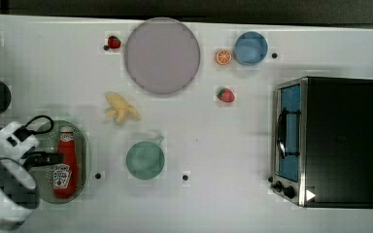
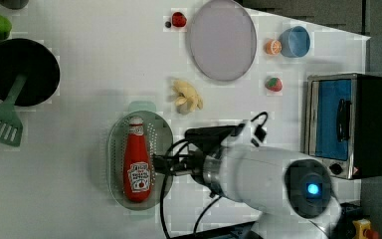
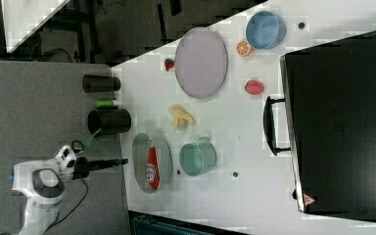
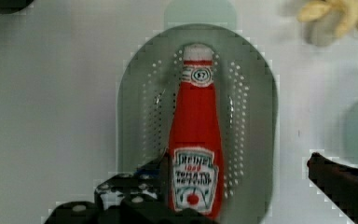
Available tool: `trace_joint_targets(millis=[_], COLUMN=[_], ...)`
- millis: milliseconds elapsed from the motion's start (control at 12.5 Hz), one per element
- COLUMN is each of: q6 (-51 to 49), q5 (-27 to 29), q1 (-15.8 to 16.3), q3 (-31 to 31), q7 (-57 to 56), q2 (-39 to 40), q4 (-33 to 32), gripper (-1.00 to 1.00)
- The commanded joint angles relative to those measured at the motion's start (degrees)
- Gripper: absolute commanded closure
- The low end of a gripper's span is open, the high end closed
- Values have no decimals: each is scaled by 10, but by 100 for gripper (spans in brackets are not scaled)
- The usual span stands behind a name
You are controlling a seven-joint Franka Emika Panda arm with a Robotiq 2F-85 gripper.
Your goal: Pick ketchup from strainer and place it on the table
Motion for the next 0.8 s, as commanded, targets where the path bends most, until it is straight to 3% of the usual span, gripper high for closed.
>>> trace_joint_targets(millis=[80,800], q6=[62,196], q5=[-19,-197], q1=[-9,19], q3=[-2,-36], q7=[40,198], q2=[47,203], q4=[-29,-33], gripper=[-100,-100])
